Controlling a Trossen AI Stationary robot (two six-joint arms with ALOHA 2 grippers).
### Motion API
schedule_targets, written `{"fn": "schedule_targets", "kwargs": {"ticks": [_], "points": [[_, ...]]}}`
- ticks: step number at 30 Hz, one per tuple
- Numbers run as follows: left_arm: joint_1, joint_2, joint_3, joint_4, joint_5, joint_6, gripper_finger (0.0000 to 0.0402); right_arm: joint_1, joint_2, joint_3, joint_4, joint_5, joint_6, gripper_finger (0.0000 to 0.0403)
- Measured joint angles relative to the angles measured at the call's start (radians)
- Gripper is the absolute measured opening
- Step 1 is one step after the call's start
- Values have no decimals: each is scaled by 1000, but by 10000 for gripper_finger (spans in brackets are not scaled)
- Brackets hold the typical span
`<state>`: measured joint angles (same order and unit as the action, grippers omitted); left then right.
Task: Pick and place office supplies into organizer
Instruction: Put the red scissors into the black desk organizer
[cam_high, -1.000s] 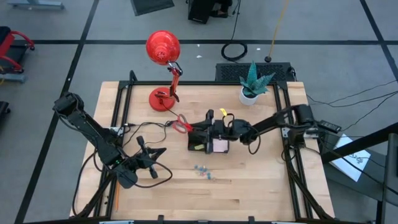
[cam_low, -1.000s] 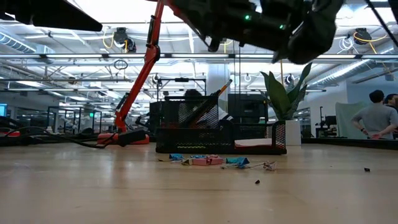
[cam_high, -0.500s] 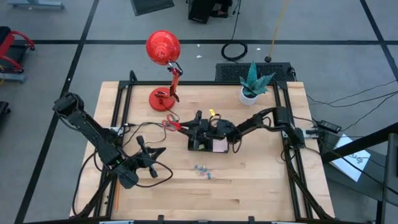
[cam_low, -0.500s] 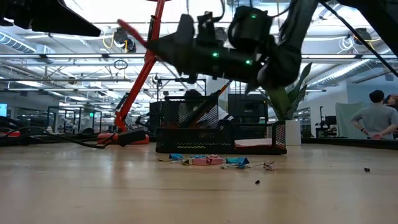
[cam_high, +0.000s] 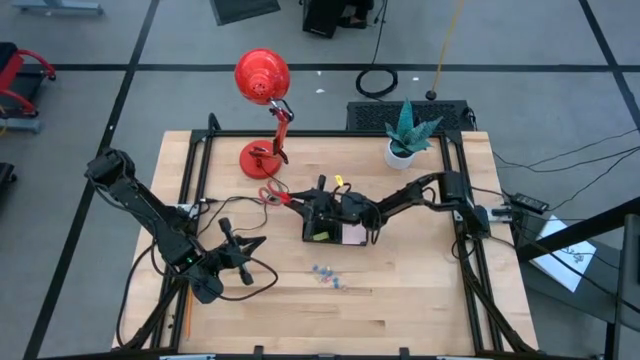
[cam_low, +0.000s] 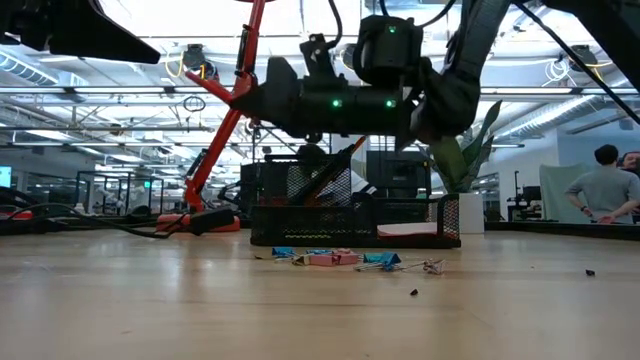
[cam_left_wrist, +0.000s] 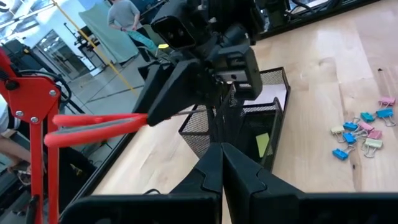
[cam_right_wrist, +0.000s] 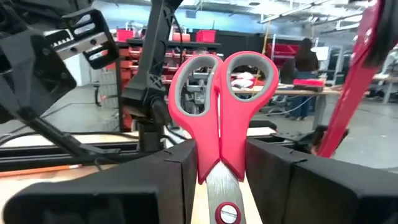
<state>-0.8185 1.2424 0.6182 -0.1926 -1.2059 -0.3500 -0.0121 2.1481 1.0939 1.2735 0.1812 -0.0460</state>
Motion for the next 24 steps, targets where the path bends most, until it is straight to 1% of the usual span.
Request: {"fn": "schedule_targets", "kwargs": {"ticks": [6, 10, 12, 17, 20, 24], "points": [[0, 0, 0, 2, -8, -1, 5, 25, 1, -1, -47, 63, -84, 95], [0, 0, 0, 2, -10, -1, 5, 37, 0, -1, -55, 132, -124, 95], [0, 0, 0, 3, -11, -1, 5, 41, 0, -1, -55, 135, -130, 95], [0, 0, 0, 2, -9, -14, 5, 41, 0, -1, -91, 141, -104, 95], [0, 0, 0, 2, 5, -33, 5, 40, 0, -1, -112, 190, -79, 95], [0, 0, 0, -21, 21, -80, 5, 41, 0, -1, -112, 191, -68, 95]]}}
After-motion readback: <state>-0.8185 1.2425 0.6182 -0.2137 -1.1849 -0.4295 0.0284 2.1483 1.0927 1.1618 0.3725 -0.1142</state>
